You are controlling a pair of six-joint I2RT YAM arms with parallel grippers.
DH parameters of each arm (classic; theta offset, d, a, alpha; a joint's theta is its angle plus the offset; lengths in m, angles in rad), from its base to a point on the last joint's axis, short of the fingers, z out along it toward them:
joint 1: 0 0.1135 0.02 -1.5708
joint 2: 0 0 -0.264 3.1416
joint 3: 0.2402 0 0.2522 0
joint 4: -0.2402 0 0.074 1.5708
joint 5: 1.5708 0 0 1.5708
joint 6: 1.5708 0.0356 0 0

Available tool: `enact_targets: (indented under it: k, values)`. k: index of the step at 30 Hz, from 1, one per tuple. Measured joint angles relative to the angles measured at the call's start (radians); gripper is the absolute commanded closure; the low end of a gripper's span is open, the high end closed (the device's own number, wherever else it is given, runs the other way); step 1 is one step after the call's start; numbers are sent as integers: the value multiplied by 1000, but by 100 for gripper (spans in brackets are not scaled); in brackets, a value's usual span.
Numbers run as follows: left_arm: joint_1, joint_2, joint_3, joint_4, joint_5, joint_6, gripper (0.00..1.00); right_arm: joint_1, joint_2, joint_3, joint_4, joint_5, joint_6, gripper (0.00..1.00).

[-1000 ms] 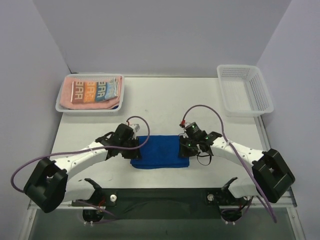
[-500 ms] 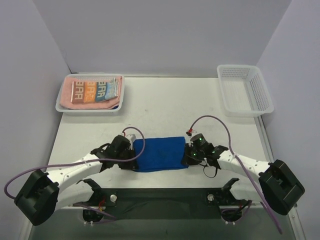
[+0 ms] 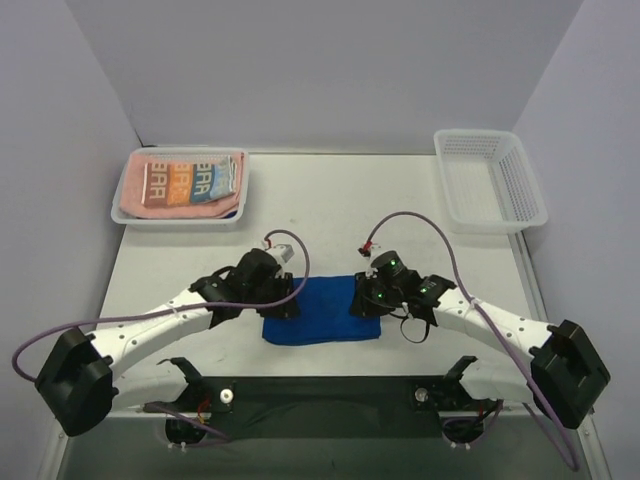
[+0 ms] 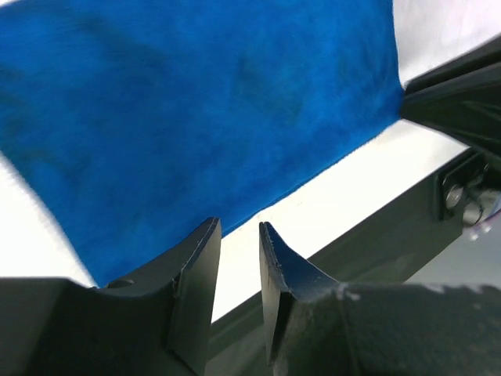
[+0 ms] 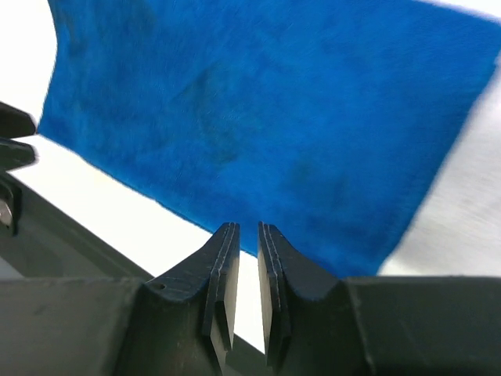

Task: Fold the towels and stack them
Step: Fold the towel

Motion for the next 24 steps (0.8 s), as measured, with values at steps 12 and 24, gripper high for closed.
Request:
enact_targets:
  k: [12, 24]
  values:
    - [-151, 280, 0, 41, 14, 39, 77, 83, 151, -103, 103, -61, 22, 84]
    - [-152, 143, -80, 38, -23, 13, 55, 5, 37, -195, 150, -57, 43, 83]
